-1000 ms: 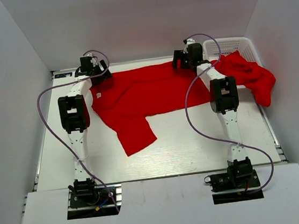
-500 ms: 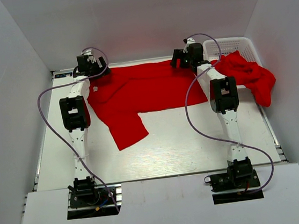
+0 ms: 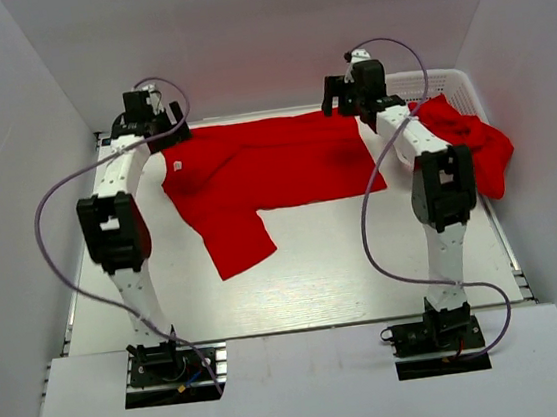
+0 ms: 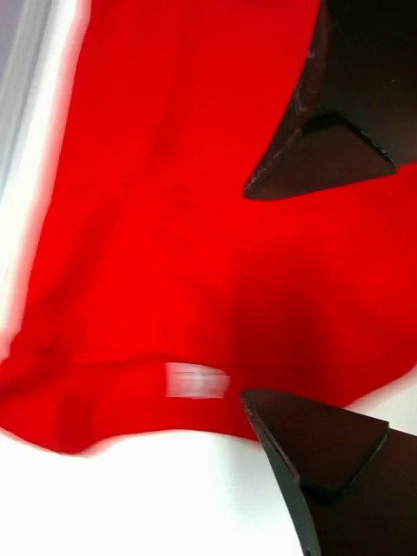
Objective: Fold and stack the t-shirts
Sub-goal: Fold the flattened tshirt in 1/3 of the way, then grap the side of the flattened tshirt closest away from the robot with both arms
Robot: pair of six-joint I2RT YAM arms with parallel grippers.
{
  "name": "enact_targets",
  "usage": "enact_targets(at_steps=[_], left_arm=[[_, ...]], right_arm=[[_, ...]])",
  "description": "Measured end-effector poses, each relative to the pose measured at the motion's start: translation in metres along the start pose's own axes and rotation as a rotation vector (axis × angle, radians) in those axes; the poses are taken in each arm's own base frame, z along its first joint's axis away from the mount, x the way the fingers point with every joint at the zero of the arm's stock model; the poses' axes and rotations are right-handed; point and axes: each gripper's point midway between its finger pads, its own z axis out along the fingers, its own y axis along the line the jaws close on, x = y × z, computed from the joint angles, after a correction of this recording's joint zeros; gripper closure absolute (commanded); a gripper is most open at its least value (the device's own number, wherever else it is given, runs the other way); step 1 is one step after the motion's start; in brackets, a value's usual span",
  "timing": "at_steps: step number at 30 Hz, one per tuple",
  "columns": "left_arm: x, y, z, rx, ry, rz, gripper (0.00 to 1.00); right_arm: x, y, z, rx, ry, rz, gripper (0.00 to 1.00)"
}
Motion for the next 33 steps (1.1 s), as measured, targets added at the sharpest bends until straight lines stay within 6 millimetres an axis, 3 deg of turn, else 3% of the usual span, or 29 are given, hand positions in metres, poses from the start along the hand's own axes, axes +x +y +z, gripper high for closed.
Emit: enact_targets(at_steps=[2, 4, 6, 7, 9, 11, 14, 16, 19, 24, 29, 33], left_arm=[[0.023, -0.003, -0.038, -0.044, 0.038, -0.027, 0.01], [0.057, -0.008, -0.066, -0.073, 0.083, -0.051, 0.01], [0.112, -0.014, -0.089, -0.081, 0.174, -0.063, 0.01], [0.127, -0.015, -0.093, -0.085, 0.206, -0.064, 0.01], [0.175, -0.024, -0.101, -0.088, 0.306, -0.059, 0.01], [0.220, -0.030, -0.108, -0.096, 0.406, -0.048, 0.01], [0.283, -0.037, -0.125, -0.107, 0.566, -0.028, 0.01], [0.313, -0.041, -0.140, -0.118, 0.650, -0.016, 0.01], [0.331, -0.043, -0.161, -0.140, 0.702, -0.015, 0.01], [0.334, -0.047, -0.180, -0.135, 0.679, -0.028, 0.04], [0.350, -0.043, -0.182, -0.147, 0.701, -0.028, 0.09], [0.361, -0.037, -0.177, -0.169, 0.717, -0.027, 0.22]], right_arm=[[0.006, 0.004, -0.025, 0.049, 0.033, -0.001, 0.10], [0.031, 0.004, -0.047, 0.108, 0.092, 0.007, 0.10], [0.065, 0.000, -0.064, 0.166, 0.166, 0.014, 0.10], [0.085, -0.004, -0.072, 0.195, 0.213, 0.017, 0.10], [0.120, -0.015, -0.087, 0.258, 0.294, 0.024, 0.10], [0.146, -0.026, -0.100, 0.314, 0.352, 0.037, 0.10], [0.164, -0.036, -0.116, 0.374, 0.390, 0.052, 0.10], [0.160, -0.039, -0.122, 0.396, 0.377, 0.064, 0.10], [0.148, -0.038, -0.127, 0.403, 0.339, 0.078, 0.10], [0.145, -0.037, -0.128, 0.406, 0.329, 0.094, 0.10], [0.146, -0.037, -0.128, 0.407, 0.329, 0.098, 0.10], [0.148, -0.039, -0.129, 0.414, 0.333, 0.098, 0.10]])
